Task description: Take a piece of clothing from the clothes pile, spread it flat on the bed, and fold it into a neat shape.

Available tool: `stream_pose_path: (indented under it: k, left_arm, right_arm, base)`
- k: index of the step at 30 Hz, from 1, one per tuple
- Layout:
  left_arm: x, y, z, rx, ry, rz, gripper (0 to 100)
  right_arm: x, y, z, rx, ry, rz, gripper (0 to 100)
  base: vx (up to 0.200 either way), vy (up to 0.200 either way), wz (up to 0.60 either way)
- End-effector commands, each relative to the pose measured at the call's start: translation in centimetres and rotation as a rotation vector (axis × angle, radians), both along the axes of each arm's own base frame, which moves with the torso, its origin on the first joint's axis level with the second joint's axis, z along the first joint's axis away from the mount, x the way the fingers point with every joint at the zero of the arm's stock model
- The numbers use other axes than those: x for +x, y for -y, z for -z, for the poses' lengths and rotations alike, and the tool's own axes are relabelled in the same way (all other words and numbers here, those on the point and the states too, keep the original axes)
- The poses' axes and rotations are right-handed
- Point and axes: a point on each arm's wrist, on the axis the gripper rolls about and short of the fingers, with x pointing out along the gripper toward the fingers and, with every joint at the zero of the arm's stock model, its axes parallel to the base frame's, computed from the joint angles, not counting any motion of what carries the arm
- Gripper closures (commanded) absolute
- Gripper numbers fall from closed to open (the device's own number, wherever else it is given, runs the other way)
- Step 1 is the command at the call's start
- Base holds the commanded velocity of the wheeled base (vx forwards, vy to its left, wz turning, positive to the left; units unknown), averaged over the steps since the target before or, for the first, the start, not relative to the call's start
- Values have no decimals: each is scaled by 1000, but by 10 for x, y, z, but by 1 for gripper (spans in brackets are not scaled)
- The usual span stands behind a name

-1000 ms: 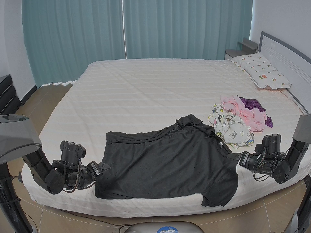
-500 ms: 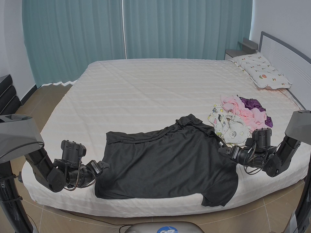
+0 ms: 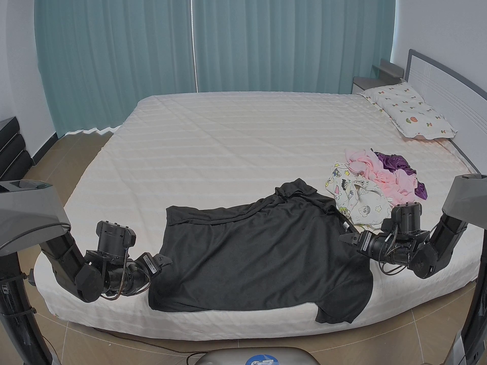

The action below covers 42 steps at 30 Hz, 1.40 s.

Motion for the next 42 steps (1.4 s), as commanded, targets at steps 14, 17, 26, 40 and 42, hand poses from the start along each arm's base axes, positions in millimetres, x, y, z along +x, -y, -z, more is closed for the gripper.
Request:
stream_pose_path:
  k: [14,17,26,40,42]
  left_arm:
    - [-2,0,1,-22,-10,-28,0]
    - [-3,0,1,-22,-12,-26,0]
    - [-3,0,2,-21,-17,-25,0]
    - [-4,0,2,-25,-22,-25,0]
    - [-5,0,3,-25,-24,-26,0]
  right_arm:
    - [-2,0,0,31,-10,20,0]
    - [-4,0,0,32,-14,21,0]
    - [-4,0,0,34,-14,21,0]
    - [-5,0,-1,34,-13,21,0]
    - [-5,0,-2,35,-12,21,0]
  base:
    - [0,0,0]
    - [0,0,0]
    - [0,0,0]
    - [-86,0,0]
    - [0,0,0]
